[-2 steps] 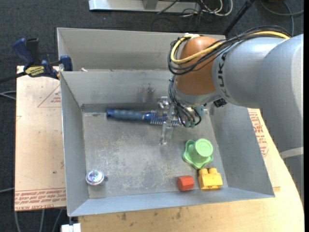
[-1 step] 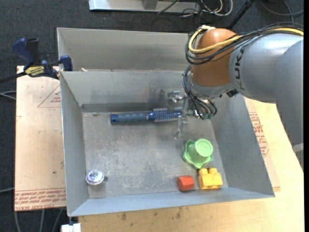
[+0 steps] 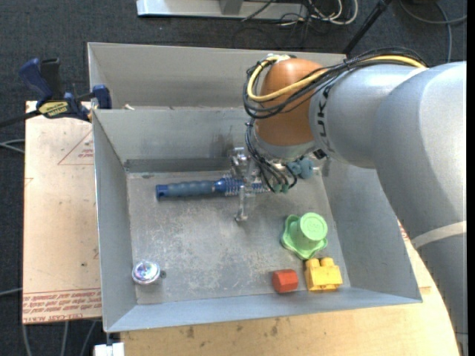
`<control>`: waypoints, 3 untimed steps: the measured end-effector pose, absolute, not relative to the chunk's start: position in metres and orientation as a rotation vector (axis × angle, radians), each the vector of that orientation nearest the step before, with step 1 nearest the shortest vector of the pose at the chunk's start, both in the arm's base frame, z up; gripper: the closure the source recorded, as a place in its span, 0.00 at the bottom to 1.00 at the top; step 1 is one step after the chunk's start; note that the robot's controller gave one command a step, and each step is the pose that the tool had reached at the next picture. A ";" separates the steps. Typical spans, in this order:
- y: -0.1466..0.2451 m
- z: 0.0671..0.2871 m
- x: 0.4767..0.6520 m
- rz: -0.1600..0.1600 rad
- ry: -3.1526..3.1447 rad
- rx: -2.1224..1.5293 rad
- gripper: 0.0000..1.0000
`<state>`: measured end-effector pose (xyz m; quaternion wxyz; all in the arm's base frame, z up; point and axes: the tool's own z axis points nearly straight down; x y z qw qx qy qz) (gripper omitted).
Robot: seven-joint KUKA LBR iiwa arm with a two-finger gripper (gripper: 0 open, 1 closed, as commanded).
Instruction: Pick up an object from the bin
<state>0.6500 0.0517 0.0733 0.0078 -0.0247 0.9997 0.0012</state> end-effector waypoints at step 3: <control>0.053 0.143 0.654 0.001 3.132 -0.082 1.00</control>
Offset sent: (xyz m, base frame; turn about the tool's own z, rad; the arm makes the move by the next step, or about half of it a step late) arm 0.0000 0.0000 0.0000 0.0000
